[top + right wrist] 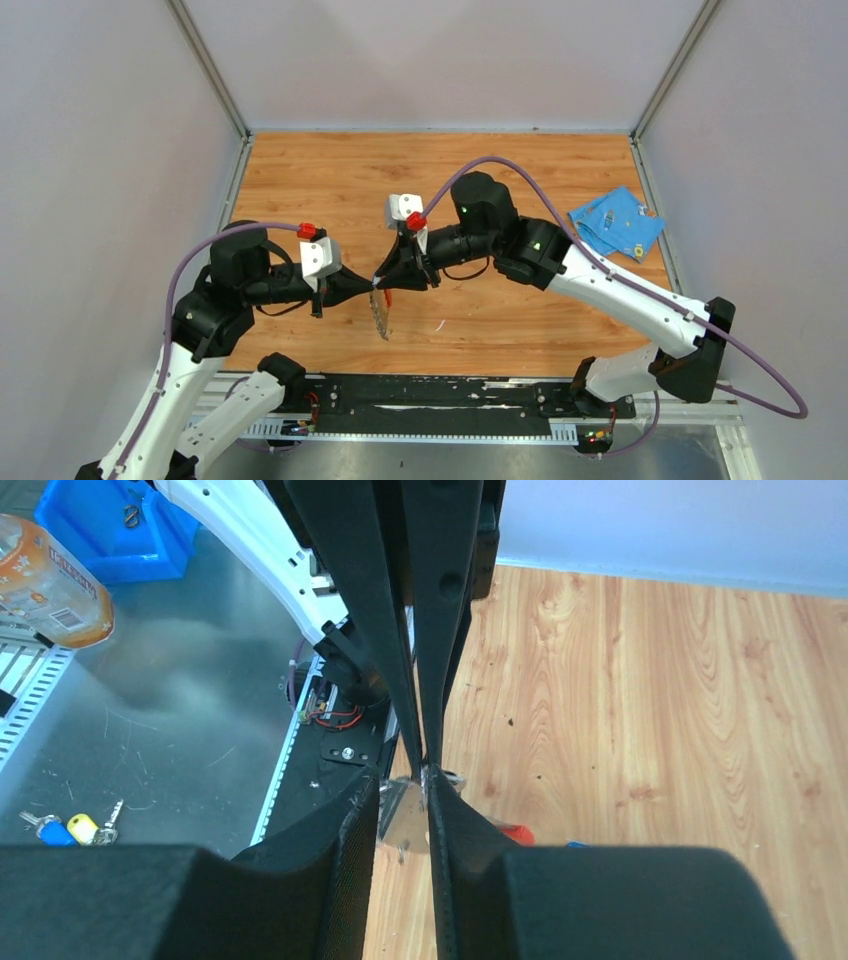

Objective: Put the keys on the keyring
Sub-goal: Adjust the key on the keyring.

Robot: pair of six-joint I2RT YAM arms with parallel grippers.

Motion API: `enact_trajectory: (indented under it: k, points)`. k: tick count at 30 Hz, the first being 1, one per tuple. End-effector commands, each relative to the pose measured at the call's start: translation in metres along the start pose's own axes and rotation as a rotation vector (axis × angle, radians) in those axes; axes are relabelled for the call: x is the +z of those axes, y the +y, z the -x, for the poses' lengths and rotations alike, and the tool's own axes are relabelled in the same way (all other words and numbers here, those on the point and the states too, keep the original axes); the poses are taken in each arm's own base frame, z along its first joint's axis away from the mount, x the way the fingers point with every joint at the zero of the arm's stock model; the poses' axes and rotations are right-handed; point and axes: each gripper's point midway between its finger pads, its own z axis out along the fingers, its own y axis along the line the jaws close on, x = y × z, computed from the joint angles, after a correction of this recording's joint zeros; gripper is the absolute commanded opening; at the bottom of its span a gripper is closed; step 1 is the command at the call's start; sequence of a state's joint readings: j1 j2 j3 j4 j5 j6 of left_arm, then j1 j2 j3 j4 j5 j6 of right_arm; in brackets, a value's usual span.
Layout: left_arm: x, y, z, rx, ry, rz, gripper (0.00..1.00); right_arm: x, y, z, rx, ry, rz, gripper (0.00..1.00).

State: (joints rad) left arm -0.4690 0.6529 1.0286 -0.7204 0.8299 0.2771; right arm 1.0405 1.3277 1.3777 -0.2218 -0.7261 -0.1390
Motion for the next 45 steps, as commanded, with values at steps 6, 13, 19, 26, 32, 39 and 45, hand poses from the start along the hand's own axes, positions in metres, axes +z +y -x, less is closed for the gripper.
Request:
enact_trajectory:
  k: [6,13,19,26,32,39,45]
  points:
    - [-0.001,-0.002,-0.005,0.033,0.025,-0.018,0.0,-0.005,-0.002,-0.014,-0.008,0.199,0.061,0.39]
    - [0.0,0.001,-0.01,0.06,0.041,-0.013,0.0,-0.005,-0.006,-0.019,-0.01,0.266,0.07,0.38]
    - [0.001,0.001,-0.011,0.066,0.044,-0.018,0.0,-0.001,-0.009,-0.022,-0.017,0.292,0.064,0.35]
    - [0.002,-0.002,-0.012,0.057,0.042,-0.042,0.0,0.005,-0.013,-0.027,-0.021,0.316,0.057,0.33]
    - [0.004,-0.003,-0.014,0.053,0.042,-0.057,0.0,0.007,-0.018,-0.027,-0.025,0.326,0.042,0.28]
    - [0.005,-0.002,-0.015,0.058,0.047,-0.058,0.0,0.013,-0.019,-0.029,-0.02,0.33,0.05,0.17]
    - [0.006,-0.001,-0.017,0.06,0.052,-0.059,0.0,0.017,-0.02,-0.033,-0.021,0.345,0.051,0.13]
